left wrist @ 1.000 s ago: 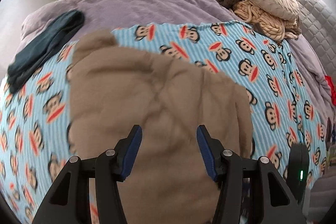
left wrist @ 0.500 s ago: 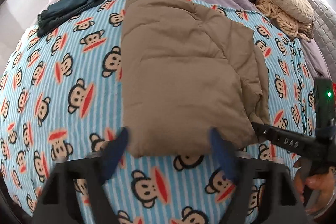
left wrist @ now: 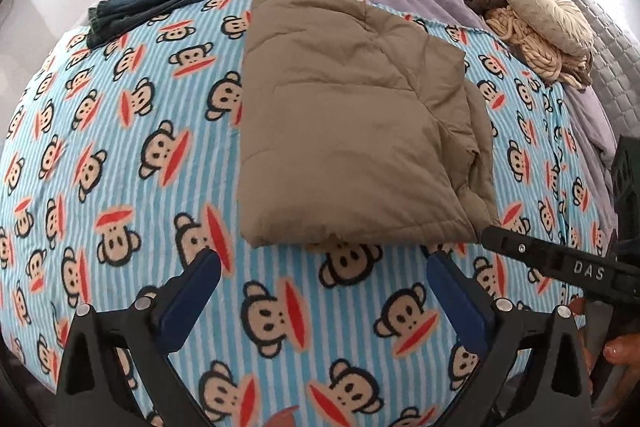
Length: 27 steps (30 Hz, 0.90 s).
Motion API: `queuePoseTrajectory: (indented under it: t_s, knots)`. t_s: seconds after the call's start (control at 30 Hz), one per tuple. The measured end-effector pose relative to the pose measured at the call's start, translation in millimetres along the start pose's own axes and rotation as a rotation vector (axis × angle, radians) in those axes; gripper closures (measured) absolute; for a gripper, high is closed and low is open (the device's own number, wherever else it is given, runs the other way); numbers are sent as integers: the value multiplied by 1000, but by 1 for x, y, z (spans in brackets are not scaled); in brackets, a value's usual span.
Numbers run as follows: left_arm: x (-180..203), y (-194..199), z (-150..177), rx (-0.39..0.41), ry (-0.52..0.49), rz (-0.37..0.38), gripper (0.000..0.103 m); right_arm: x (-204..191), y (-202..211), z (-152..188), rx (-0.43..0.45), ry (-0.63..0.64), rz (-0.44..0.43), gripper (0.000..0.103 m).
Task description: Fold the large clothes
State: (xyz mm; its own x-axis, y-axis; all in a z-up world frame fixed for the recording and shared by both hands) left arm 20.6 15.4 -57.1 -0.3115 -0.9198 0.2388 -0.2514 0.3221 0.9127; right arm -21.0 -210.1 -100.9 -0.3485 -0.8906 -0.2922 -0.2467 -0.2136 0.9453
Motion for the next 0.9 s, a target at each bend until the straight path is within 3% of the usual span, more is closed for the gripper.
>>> queuePoseTrajectory:
  t_s: [0.2, 0.33, 0.43, 0.6, 0.9]
  knots:
    - [-3, 18, 3, 26, 12, -39, 0, 3, 22, 14, 17, 8, 27, 28]
    - [-2, 36, 4, 72, -1, -79, 0, -7, 47, 16, 89, 57, 95, 23]
    - [1, 50, 1, 101, 5, -86, 0, -17, 67, 14, 159, 102, 152, 0]
    - [6, 66, -3, 138, -6, -102, 0, -35, 90, 10, 257, 135, 200, 0]
    - [6, 113, -17, 243, 19, -164, 0, -46, 126, 3, 306, 115, 217, 0]
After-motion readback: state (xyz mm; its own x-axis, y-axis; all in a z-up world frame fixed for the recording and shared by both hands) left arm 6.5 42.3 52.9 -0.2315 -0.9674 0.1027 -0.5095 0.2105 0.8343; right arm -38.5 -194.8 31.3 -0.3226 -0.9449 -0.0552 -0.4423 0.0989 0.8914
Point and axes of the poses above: each gripper's, at about its wrist camera, not at the fingertips, and y roughly against the way its jaws point, x to its right, z to its underside, the point moved 1 cm from there along -y, roughly the way its jaws point, and after that the axes turned 6 degrees about z, right-handed, at the moved point
